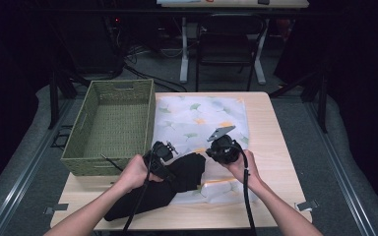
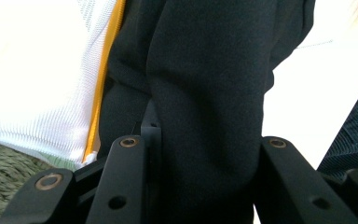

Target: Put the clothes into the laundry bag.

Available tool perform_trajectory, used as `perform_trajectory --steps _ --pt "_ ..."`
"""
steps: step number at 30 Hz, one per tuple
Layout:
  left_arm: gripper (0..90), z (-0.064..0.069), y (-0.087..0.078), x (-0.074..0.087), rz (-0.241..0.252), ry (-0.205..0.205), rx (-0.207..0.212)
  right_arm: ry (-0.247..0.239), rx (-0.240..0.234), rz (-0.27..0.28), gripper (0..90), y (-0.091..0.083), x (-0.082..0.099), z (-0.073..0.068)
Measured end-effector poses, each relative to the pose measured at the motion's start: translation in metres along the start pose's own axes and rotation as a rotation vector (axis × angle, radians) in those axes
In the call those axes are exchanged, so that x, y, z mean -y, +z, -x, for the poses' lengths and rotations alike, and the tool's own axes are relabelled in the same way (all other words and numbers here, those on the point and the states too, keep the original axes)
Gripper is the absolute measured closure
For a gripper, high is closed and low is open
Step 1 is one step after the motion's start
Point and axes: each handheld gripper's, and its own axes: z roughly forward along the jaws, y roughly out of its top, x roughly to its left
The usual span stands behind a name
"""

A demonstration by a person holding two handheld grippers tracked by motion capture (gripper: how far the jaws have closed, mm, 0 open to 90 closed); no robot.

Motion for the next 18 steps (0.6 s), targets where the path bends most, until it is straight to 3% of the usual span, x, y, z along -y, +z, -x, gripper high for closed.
perform_trajectory --steps 4,8,11,18 --pt "67.1 0.004 0.004 -0.004 -0.024 -0.001 -0.016 -0.001 -0.006 0.044 89.0 -0.008 -0.005 -0.003" --pt "67.1 0.002 0.001 -0.006 0.007 -0.021 -0.031 -0.001 -0.007 0.065 89.1 -0.014 -0.007 -0.006" --pt "67.1 -0.002 -0.005 -0.01 0.052 -0.076 -0.045 0.003 -0.015 0.099 89.0 -0.02 -0.009 -0.006" --pt "66.8 -0.008 -0.007 -0.017 0.099 -0.128 -0.048 0.016 -0.017 0.127 89.0 -0.025 -0.011 -0.006"
